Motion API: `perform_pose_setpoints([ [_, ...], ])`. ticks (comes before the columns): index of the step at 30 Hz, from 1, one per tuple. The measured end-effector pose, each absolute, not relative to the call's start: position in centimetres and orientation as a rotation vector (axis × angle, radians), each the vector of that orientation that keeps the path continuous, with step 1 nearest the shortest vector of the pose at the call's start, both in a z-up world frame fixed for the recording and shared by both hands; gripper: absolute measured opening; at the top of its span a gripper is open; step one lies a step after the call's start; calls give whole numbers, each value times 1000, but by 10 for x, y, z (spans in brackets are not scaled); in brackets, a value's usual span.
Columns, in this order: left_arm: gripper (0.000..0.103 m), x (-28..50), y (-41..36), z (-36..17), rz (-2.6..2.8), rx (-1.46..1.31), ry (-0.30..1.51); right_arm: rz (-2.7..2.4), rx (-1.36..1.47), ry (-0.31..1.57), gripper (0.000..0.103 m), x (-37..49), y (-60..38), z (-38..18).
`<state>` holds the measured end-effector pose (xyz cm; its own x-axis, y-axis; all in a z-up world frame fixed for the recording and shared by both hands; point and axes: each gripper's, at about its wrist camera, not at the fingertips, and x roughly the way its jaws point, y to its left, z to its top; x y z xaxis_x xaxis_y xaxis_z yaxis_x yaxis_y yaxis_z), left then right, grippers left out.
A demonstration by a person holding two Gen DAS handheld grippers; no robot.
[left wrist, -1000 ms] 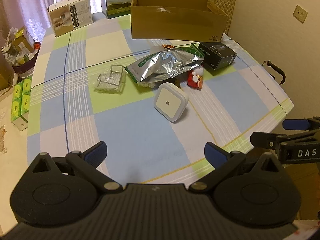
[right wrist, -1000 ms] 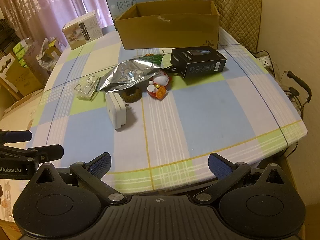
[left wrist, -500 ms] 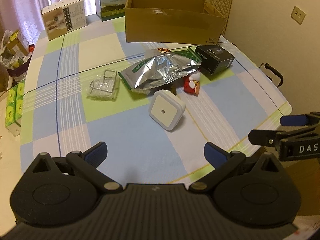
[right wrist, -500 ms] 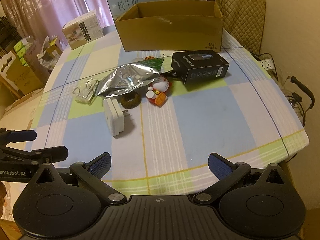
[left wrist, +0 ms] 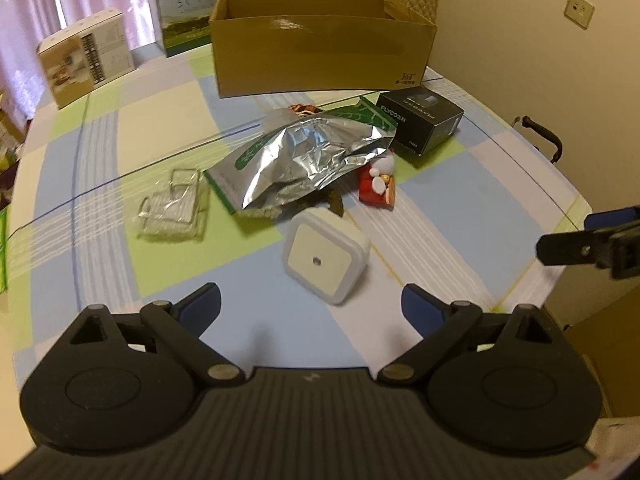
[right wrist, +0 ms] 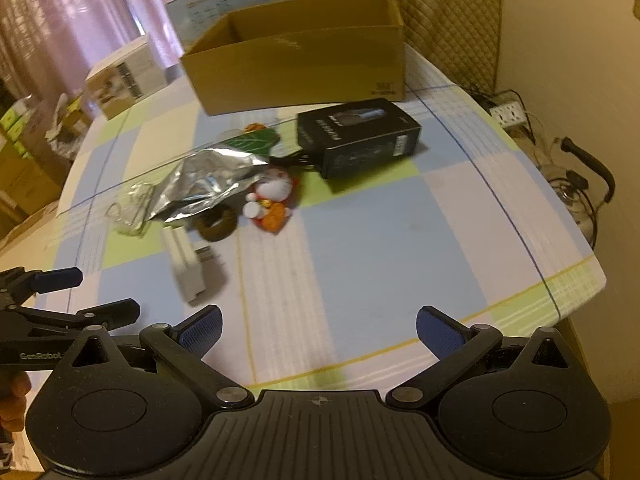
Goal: Organize objects
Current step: 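Grasp the white square night light with the left tool while the right tool approaches the red figure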
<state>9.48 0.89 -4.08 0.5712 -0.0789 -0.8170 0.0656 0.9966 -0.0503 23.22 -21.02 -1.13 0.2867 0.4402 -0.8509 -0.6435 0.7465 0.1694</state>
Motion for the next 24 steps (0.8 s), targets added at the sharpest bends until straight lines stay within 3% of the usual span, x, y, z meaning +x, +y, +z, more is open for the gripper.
perform_pose_setpoints([
  [20, 95, 156, 5, -91, -274, 86, 940, 630, -178, 1114, 101, 278, -207, -25],
  [24, 89, 163, 2, -97, -294, 113, 946, 610, -172, 1122, 101, 282, -206, -27],
])
